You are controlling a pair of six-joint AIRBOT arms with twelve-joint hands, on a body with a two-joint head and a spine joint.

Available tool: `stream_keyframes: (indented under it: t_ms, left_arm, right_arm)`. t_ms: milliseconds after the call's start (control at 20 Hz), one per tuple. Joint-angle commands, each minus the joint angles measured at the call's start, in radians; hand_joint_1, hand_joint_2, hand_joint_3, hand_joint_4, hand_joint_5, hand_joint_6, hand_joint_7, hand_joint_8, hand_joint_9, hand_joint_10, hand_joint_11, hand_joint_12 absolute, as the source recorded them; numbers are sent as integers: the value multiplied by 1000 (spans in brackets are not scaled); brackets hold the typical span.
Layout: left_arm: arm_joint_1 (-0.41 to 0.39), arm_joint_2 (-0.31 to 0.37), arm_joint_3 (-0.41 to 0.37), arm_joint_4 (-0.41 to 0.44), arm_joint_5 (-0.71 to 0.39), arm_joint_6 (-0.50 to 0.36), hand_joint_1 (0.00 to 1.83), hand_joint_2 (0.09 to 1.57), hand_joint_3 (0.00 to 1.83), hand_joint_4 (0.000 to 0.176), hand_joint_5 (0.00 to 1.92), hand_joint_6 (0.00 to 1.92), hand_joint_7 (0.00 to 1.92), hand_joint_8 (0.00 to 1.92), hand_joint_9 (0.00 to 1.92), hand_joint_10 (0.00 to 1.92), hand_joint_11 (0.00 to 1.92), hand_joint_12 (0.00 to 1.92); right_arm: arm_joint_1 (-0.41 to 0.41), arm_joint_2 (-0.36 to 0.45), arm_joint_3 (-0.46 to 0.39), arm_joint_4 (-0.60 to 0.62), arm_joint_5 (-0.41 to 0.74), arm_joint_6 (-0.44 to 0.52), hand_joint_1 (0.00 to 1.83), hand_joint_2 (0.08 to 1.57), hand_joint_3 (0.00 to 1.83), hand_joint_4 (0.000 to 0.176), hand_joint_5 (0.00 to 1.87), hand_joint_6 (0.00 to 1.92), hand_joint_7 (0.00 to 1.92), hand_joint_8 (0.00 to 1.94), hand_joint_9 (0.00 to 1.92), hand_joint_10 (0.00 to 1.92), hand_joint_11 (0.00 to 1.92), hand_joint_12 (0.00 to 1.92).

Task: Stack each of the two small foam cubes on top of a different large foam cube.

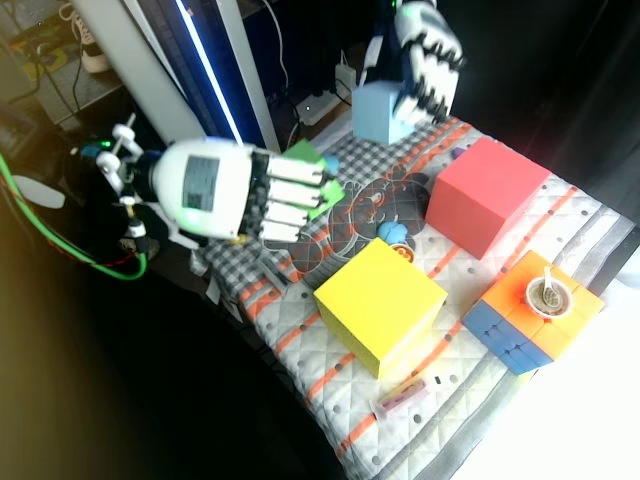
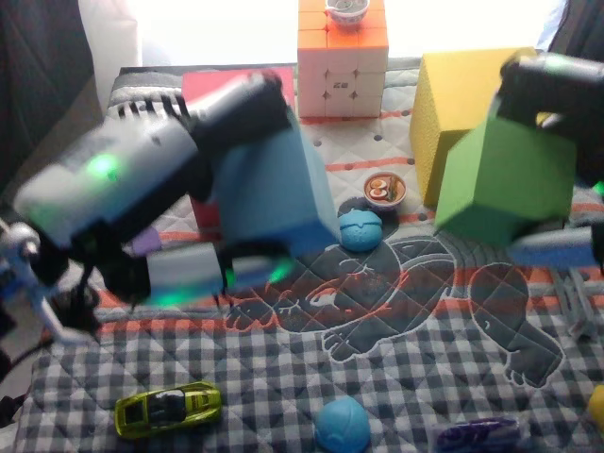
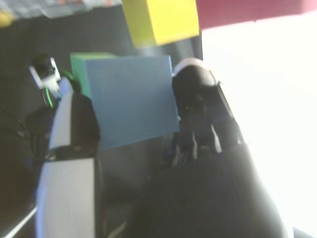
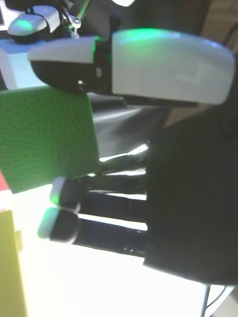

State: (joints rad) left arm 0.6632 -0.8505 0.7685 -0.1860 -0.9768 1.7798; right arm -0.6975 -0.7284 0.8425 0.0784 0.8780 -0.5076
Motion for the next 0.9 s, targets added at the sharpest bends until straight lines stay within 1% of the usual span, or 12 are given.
stream_keyframes:
  t_ms: [0, 100, 200, 250, 300, 400, 450, 550, 600, 650, 700, 850]
  left_arm:
    - [-20, -1, 7, -2, -108, 2, 1349, 1364, 0, 0, 142, 1647, 466, 1786, 499, 1783, 836, 1877]
    - [-63, -14, 28, -34, -73, 38, 1310, 1270, 0, 16, 108, 1449, 225, 1517, 472, 1718, 692, 1856]
    - [-106, -30, 47, -57, -29, 77, 1273, 1245, 0, 47, 64, 1660, 108, 1574, 302, 1843, 502, 1918]
    - [-133, -38, 60, -70, 3, 102, 1367, 1225, 0, 0, 89, 1536, 107, 1469, 179, 1791, 275, 1920]
    - [-158, -43, 76, -74, 38, 109, 1319, 1231, 0, 0, 156, 1526, 121, 1234, 60, 1581, 54, 1915]
    - [-223, -53, 115, -79, 115, 109, 1255, 1340, 7, 0, 87, 1718, 407, 1733, 250, 1907, 452, 1921]
    - [-256, -58, 138, -90, 156, 111, 1008, 1444, 12, 11, 314, 1831, 408, 1876, 260, 1918, 460, 1921]
    - [-288, -59, 165, -117, 207, 132, 1186, 1392, 3, 0, 181, 1745, 474, 1802, 301, 1921, 478, 1921]
    - [-304, -63, 175, -140, 235, 174, 1273, 1278, 0, 0, 42, 1653, 106, 1812, 136, 1921, 322, 1921]
    - [-320, -71, 184, -169, 255, 226, 1260, 1339, 0, 0, 107, 1701, 427, 1756, 228, 1921, 378, 1921]
    - [-335, -80, 193, -198, 274, 274, 1350, 1227, 0, 0, 164, 1772, 176, 1796, 228, 1921, 398, 1921]
    - [-355, -93, 221, -235, 304, 293, 1403, 1191, 0, 0, 135, 1841, 74, 1906, 262, 1921, 500, 1921]
  right_arm:
    - [22, -4, 11, 16, 119, 6, 1137, 1314, 30, 0, 475, 1654, 745, 1561, 980, 1905, 1110, 1921]
    - [59, -25, 45, 36, 106, 6, 1104, 1330, 44, 0, 459, 1724, 699, 1585, 856, 1911, 1014, 1921]
    - [97, -39, 74, 48, 68, 6, 1107, 1320, 47, 0, 484, 1677, 702, 1604, 846, 1920, 998, 1921]
    - [127, -49, 94, 52, 30, 6, 1101, 1255, 198, 0, 480, 1687, 695, 1642, 876, 1921, 1021, 1921]
    - [157, -56, 108, 52, -9, 6, 1103, 1200, 321, 0, 474, 1718, 702, 1648, 867, 1921, 1009, 1921]
    - [222, -77, 140, 64, -97, 6, 1127, 1129, 456, 0, 456, 1750, 748, 1628, 961, 1921, 1101, 1921]
    - [262, -86, 163, 64, -144, 6, 1133, 1126, 459, 0, 453, 1743, 753, 1628, 955, 1921, 1081, 1921]
    - [303, -97, 200, 70, -207, 6, 1121, 1185, 344, 0, 447, 1723, 731, 1625, 894, 1921, 1018, 1921]
    - [316, -107, 220, 76, -232, 6, 1120, 1224, 260, 0, 447, 1704, 724, 1620, 856, 1921, 992, 1921]
    - [326, -114, 237, 87, -253, 6, 1133, 1189, 324, 0, 462, 1667, 735, 1657, 936, 1921, 1083, 1921]
    - [331, -119, 251, 99, -268, 6, 1133, 1132, 433, 0, 480, 1695, 744, 1651, 919, 1921, 1048, 1921]
    - [340, -129, 282, 128, -292, 6, 1124, 1139, 430, 0, 473, 1723, 735, 1640, 864, 1921, 987, 1921]
